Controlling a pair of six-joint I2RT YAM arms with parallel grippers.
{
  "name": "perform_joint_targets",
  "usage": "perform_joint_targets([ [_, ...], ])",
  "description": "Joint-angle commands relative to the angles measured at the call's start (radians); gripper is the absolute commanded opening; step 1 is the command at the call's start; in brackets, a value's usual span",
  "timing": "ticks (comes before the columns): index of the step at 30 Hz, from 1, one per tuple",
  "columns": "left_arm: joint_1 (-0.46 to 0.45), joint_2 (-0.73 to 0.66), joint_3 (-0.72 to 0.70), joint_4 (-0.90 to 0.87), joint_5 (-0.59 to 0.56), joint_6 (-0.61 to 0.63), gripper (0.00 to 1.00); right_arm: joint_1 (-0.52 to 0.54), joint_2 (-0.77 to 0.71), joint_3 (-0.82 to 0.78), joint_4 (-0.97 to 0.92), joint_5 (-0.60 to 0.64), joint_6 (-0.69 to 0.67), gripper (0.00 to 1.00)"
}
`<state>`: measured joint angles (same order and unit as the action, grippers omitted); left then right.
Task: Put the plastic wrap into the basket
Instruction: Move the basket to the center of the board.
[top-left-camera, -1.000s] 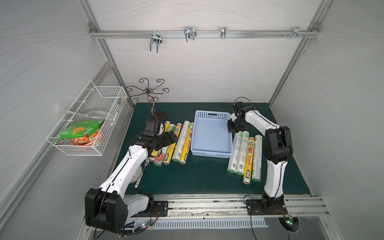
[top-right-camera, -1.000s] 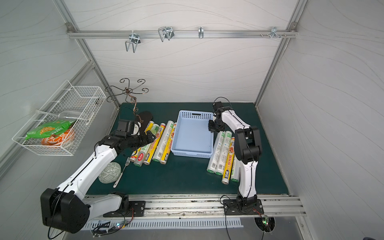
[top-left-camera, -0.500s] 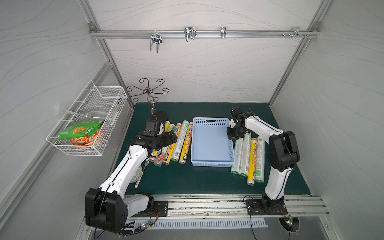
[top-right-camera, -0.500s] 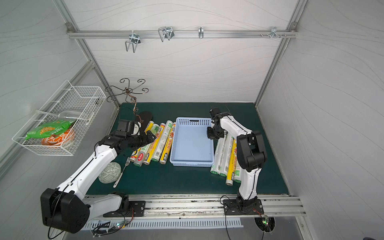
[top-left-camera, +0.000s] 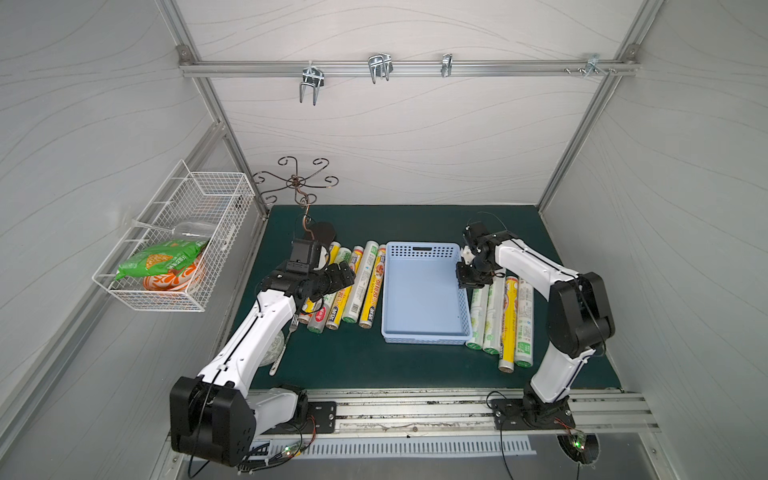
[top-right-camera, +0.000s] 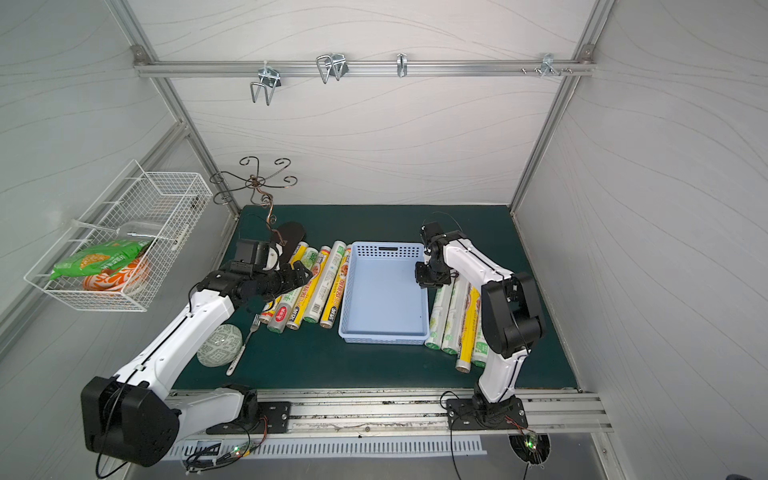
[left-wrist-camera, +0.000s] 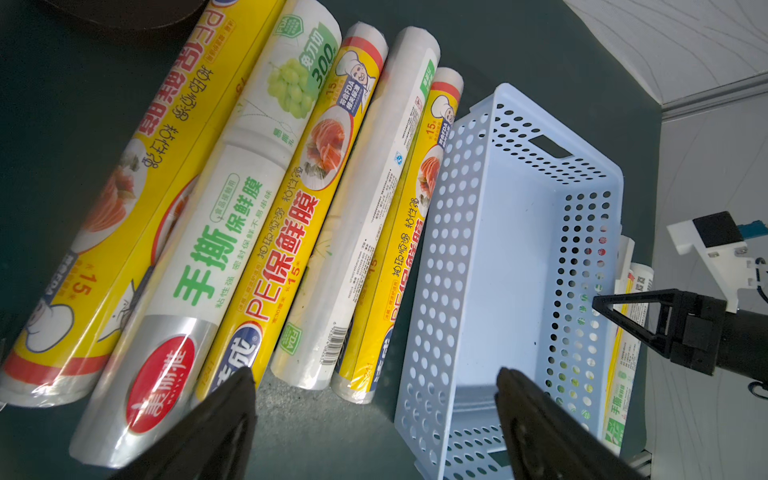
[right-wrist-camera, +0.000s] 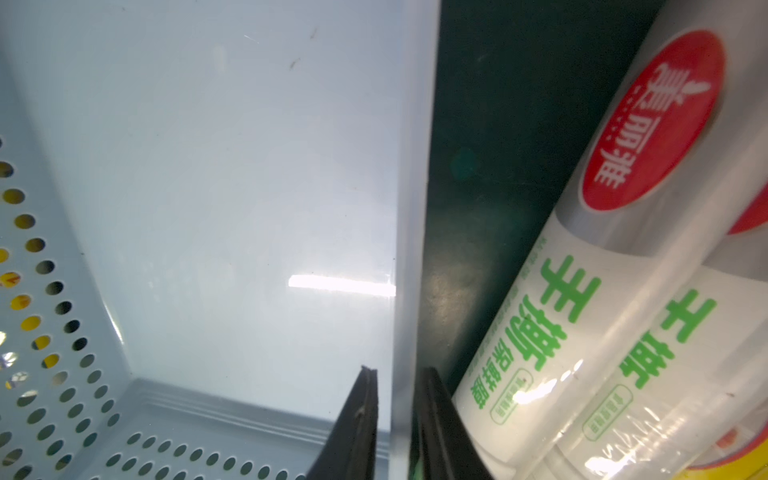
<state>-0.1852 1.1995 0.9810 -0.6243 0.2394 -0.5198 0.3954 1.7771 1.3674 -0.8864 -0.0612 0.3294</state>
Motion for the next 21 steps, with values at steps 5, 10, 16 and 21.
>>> perform_joint_targets([
  [5,0.000,-0.011,0.019,0.000,0.006,0.009,0.93,-0.023,-0.101,0.038,-0.101,-0.022,0.020,0.39],
  [10,-0.001,-0.013,0.025,-0.006,0.003,0.017,0.93,-0.047,-0.182,0.044,-0.136,-0.028,0.030,0.43],
  [16,0.000,-0.011,0.050,-0.029,-0.013,0.036,0.94,-0.088,-0.268,-0.012,-0.135,-0.025,0.054,0.51],
  [21,0.000,-0.013,0.061,-0.035,-0.015,0.040,0.94,-0.119,-0.302,-0.104,-0.072,-0.025,0.068,0.57],
])
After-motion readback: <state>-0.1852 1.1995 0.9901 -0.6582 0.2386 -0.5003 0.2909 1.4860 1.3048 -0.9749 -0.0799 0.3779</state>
